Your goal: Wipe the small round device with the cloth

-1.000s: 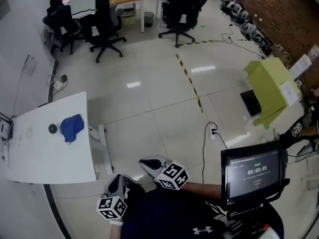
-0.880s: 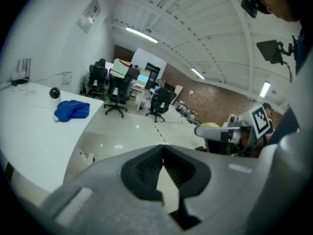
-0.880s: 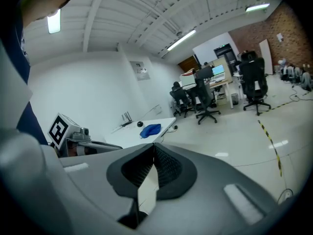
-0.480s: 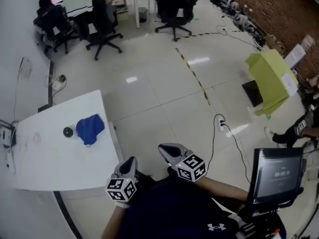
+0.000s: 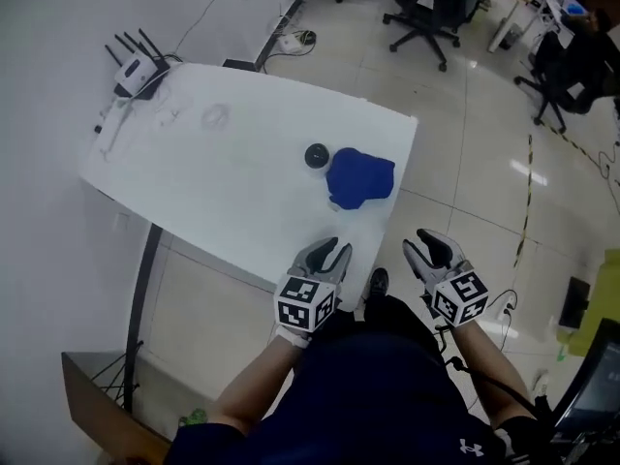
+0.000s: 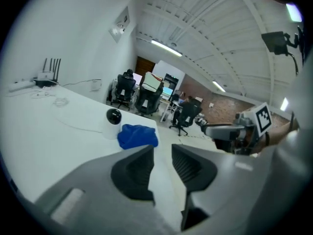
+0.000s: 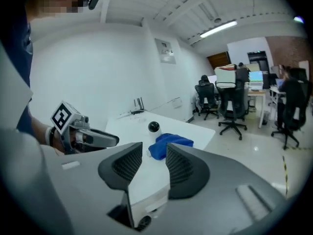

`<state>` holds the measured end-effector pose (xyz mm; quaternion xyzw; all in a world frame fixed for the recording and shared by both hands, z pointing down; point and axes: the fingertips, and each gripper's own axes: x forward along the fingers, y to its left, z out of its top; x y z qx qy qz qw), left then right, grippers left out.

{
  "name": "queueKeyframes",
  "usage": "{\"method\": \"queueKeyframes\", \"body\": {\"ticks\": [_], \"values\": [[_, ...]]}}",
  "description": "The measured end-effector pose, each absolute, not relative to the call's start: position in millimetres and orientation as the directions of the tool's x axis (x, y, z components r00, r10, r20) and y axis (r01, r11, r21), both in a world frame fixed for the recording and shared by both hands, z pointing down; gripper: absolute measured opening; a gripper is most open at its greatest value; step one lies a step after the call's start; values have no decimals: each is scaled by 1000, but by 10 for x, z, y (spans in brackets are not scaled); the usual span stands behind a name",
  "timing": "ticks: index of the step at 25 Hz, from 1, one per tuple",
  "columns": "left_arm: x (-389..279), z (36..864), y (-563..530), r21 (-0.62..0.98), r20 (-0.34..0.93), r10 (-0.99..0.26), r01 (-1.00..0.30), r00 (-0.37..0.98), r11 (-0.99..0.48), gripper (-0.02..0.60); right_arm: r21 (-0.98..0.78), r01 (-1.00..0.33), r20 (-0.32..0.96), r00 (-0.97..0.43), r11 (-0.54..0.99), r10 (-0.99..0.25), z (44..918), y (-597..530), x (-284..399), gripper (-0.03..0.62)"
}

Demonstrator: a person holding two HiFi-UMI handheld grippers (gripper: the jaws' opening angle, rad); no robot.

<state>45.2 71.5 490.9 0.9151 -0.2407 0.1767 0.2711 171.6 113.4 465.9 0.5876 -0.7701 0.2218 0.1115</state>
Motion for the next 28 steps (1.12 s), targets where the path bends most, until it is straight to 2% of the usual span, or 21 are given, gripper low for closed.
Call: {"method": "queueKeyframes", "body": {"ticks": [7, 12, 17, 22, 28], "values": [[145, 4950, 293, 366, 494, -440, -639, 750, -677, 124, -53, -919, 528, -359, 391, -770, 5137, -127, 1630, 218], [202, 4950, 34, 327, 514, -481, -680, 710, -656, 152, -32, -892, 604, -378, 452, -702, 5472, -663, 1516, 310], [312, 5203, -224, 272, 554, -494, -706, 670, -654, 186, -22, -857, 685, -388, 515, -616, 5861, -816, 1394, 357], [434, 5420, -386, 248, 599, -473, -711, 646, -658, 186, -16, -848, 752, -360, 530, -552, 6238, -860, 1434, 370], [439, 5597, -556, 238, 625, -470, -725, 624, -646, 186, 45, -827, 766, -332, 560, -551, 6331, -988, 1377, 370]]}}
